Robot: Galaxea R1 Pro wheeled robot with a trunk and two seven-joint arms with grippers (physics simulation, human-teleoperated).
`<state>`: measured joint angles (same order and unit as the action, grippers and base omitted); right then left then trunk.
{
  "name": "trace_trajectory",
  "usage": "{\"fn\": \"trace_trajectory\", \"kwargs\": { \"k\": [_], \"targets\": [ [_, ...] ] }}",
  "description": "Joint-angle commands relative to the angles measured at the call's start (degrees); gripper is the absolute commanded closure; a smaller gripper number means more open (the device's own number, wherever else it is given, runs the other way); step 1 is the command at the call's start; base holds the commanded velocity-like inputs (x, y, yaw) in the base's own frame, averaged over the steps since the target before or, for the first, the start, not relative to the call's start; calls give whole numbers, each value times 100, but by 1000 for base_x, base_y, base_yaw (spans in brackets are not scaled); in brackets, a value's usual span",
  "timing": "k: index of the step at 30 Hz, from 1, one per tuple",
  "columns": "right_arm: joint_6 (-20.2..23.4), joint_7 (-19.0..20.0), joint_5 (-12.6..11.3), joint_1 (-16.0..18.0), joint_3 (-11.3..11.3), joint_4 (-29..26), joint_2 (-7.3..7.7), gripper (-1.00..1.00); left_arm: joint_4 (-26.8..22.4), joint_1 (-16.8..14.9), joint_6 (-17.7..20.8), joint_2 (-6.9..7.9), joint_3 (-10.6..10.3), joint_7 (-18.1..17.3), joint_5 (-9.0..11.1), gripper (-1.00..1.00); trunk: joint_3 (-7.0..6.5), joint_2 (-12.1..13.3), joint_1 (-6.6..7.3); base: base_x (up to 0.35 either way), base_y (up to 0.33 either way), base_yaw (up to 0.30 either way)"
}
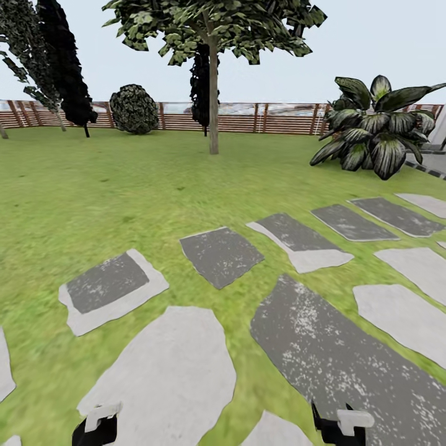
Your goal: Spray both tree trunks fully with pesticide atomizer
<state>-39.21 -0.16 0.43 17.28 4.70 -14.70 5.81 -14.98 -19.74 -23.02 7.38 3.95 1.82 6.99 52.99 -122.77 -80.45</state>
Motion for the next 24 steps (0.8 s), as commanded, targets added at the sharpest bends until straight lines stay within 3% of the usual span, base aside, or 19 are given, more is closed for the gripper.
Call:
{"fn": "trace_trajectory", "kwargs": {
  "k": [1, 24],
  "targets": [
    [-17, -2, 8, 3, 14, 7, -1, -100, 4, -3, -17, 0, -9, -7, 48, 100, 5, -2, -3, 337, 0, 0],
    [-17, -2, 9, 3, 14, 11, -1, -100, 4, -3, -15, 0, -9, -7, 46, 100, 5, -2, -3, 337, 0, 0]
  ]
}}
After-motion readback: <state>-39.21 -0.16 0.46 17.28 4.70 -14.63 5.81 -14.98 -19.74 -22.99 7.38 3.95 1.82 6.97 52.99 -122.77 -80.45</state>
